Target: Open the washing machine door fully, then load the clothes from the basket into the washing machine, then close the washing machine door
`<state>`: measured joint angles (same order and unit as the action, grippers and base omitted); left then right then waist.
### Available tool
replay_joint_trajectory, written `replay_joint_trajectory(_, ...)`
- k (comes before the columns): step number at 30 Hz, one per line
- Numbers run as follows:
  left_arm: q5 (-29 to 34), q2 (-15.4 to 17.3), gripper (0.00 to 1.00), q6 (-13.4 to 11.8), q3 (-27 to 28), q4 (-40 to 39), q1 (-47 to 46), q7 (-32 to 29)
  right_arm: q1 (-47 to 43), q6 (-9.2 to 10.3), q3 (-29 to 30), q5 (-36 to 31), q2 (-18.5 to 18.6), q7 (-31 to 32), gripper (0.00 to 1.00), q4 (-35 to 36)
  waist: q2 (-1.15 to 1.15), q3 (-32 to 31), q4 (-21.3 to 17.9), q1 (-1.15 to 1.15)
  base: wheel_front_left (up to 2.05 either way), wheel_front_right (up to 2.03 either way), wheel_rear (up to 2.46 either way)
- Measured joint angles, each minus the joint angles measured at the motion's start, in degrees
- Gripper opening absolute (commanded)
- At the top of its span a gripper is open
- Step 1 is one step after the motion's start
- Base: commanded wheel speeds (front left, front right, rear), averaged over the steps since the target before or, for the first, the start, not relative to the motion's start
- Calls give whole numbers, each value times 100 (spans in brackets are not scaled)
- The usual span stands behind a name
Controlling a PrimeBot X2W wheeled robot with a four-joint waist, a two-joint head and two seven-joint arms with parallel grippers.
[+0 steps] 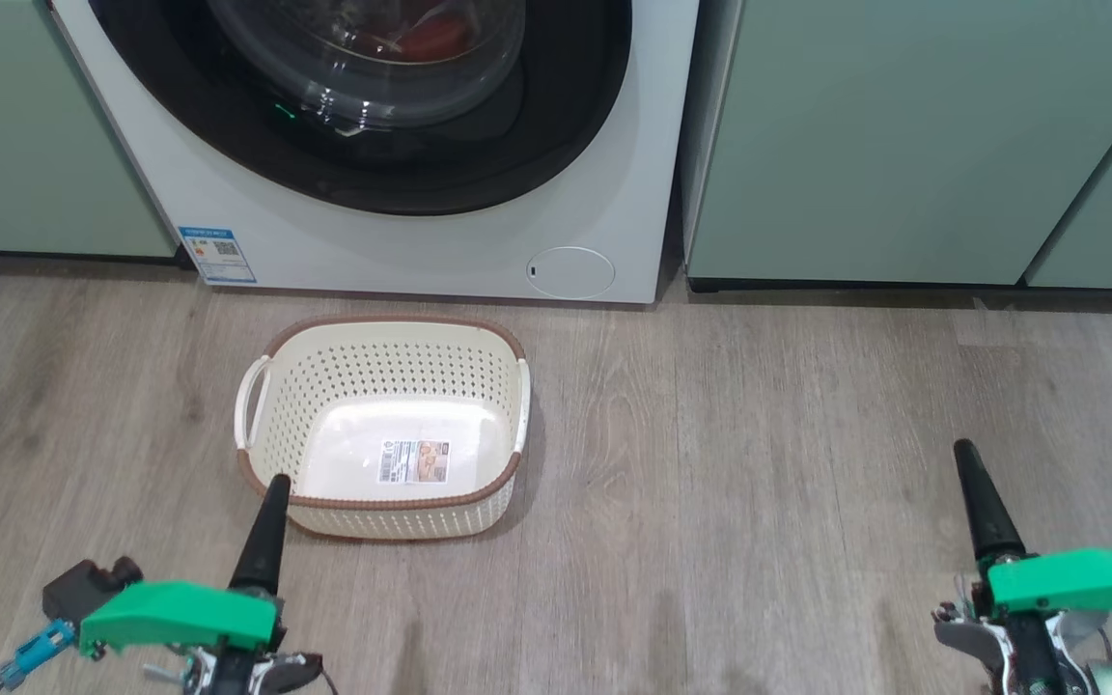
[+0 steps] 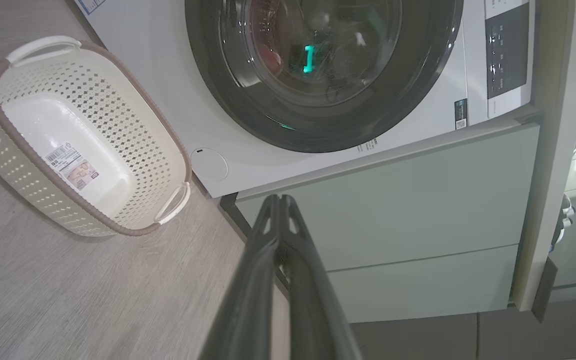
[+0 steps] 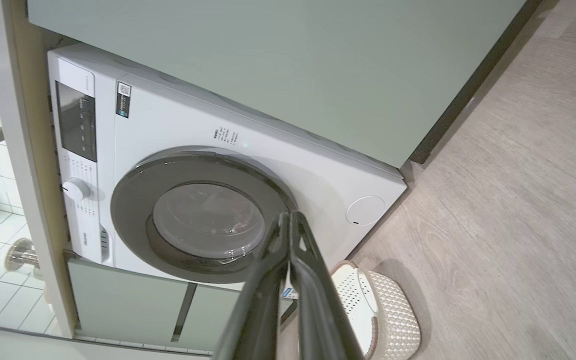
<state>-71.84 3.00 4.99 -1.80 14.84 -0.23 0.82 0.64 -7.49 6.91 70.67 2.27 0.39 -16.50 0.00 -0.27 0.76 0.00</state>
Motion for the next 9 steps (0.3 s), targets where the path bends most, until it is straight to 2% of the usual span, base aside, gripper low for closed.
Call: replay_joint_trajectory(9, -537, 1, 0, 81, 124, 22, -117, -159, 28, 0, 11, 532, 0, 123, 0, 8, 0, 11, -20, 0, 0, 0, 0)
